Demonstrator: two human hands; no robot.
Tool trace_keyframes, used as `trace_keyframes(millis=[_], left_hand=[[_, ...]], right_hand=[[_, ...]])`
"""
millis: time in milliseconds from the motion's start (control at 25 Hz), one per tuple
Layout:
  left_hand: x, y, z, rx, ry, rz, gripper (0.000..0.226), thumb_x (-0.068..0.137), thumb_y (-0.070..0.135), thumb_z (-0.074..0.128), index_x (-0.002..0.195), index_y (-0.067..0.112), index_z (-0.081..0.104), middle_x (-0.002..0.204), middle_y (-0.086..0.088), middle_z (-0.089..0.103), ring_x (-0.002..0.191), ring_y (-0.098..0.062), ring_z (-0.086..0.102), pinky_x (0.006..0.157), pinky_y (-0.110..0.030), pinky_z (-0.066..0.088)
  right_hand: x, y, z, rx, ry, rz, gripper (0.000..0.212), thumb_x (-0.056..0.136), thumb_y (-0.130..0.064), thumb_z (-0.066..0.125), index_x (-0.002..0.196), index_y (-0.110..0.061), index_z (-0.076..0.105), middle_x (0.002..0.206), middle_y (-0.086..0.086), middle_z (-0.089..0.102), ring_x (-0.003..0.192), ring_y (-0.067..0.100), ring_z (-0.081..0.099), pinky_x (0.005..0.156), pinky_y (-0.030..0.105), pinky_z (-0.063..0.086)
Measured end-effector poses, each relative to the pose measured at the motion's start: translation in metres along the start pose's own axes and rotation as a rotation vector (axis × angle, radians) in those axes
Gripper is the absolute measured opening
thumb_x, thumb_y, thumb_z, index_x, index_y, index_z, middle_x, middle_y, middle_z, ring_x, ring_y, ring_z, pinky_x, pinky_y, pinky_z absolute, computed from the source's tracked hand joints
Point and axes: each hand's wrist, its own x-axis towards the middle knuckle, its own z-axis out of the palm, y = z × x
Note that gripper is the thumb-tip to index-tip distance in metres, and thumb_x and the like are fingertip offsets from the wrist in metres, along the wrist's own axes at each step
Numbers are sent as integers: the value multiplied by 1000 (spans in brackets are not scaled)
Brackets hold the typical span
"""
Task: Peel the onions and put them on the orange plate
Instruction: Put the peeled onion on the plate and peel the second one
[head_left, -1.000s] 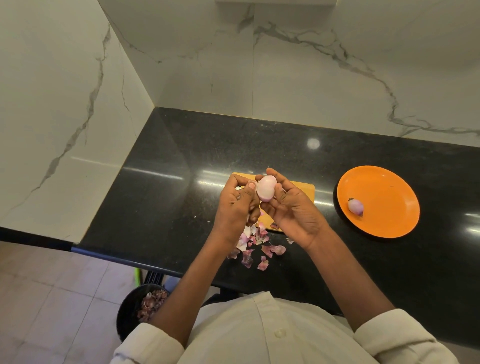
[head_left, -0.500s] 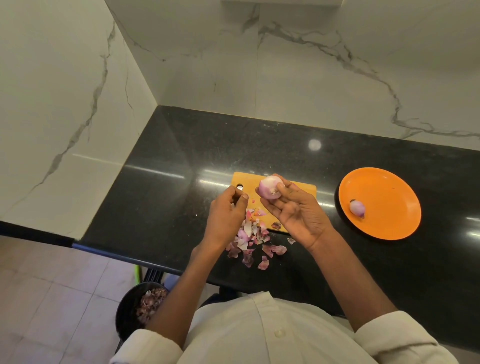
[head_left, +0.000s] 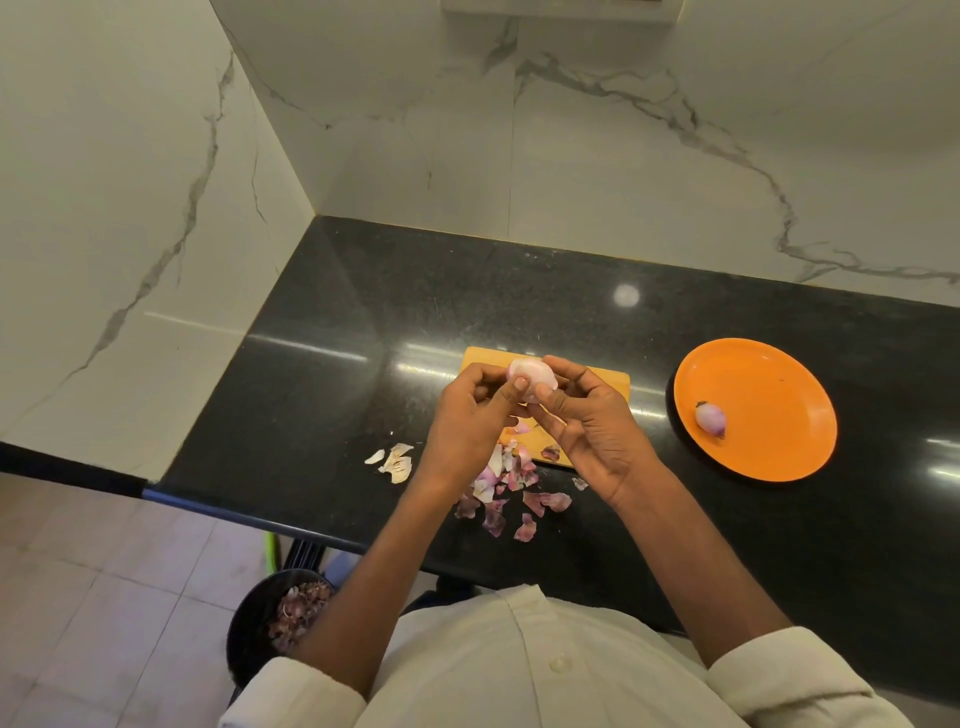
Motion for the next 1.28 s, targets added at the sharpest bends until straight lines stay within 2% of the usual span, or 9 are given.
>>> trace_keyframes(millis=[200,400,600,760,880,1040,1160,1280], left_hand=[[-3,1,7,101,64,121,15,104,24,69,114,12,67,104,-3,80,96,-16,79,84,-44,67],[-2,-1,8,5,24,42,18,106,18,66,103,1,64,100,-16,79,95,-26,80,86,-52,66],[-3,0,6,-34,-33,42,19,109,13,60,107,-6,61,105,-19,77,101,-26,80,92,-50,65],[-3,0,6,64,25,124,17,107,12,61,100,-2,58,95,-22,74,91,-28,80,83,-51,67],[-6,2,9,49,53,131,16,107,9,60,98,-3,55,87,-21,76,80,-29,80,74,-47,68],[-6,4,10,-93,13,60,17,112,12,51,102,-2,51,83,-25,77,75,-36,80,68,-42,67],[-6,8,8,-130,-73,39,24,113,27,47,120,4,49,90,-22,78,79,-39,79,71,-43,66],[-3,8,6,-112,-136,40,39,105,33,61,134,11,47,88,-22,76,73,-41,75,67,-43,64]], right_hand=[[-1,-1,-1,4,31,-27,46,71,2,79,116,-5,69,128,18,69,112,29,75,82,33,64],[-1,-1,-8,-78,-4,-72,41,79,7,76,118,-5,68,115,10,79,112,26,75,88,33,64],[-1,-6,-11,-137,-42,-109,49,71,4,79,118,-2,68,114,9,79,115,27,74,96,39,62],[0,-8,-11,-120,-58,-89,45,75,1,78,118,-3,69,117,14,77,113,29,75,86,34,65],[3,-10,-10,-141,-32,-60,41,81,-5,75,121,-3,68,116,15,77,112,31,75,88,39,65],[5,-11,-11,-178,-8,-43,28,95,-8,68,123,-4,68,122,18,75,111,33,75,94,43,63],[4,-13,-10,-242,4,-84,25,96,-15,70,120,-8,71,116,12,78,104,29,77,84,36,64],[1,-16,-7,-292,-22,-85,27,91,-25,72,115,-13,73,111,11,78,92,21,73,74,31,58]])
